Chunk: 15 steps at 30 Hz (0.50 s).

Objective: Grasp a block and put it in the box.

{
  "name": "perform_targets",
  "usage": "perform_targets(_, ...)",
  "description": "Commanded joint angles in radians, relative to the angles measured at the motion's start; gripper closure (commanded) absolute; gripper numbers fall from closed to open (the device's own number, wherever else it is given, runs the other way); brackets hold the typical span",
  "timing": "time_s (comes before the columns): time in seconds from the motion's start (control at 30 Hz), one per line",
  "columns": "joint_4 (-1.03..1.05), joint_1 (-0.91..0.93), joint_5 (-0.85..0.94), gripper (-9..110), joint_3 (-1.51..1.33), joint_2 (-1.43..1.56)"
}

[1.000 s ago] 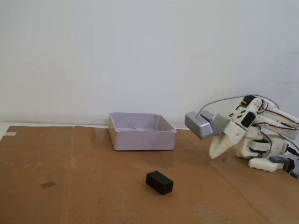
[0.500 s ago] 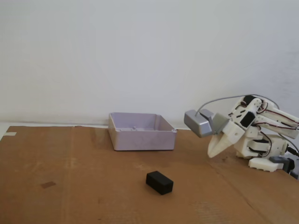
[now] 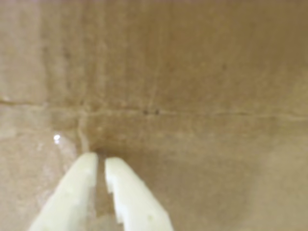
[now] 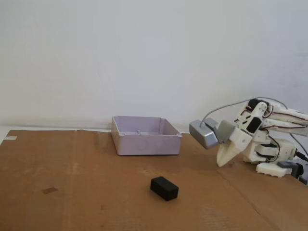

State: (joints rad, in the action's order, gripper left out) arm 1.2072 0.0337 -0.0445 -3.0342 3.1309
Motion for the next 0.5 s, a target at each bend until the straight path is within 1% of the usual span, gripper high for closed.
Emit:
perform_targets(0.0, -0.094, -0.006, -0.002, 101, 0.167, -0.069)
perform_targets(0.2, -0.267, -0.006, -0.002, 101, 0.238, -0.201)
perform_targets(0.47, -0.376, -0.058, -0.002, 101, 0.359, -0.388)
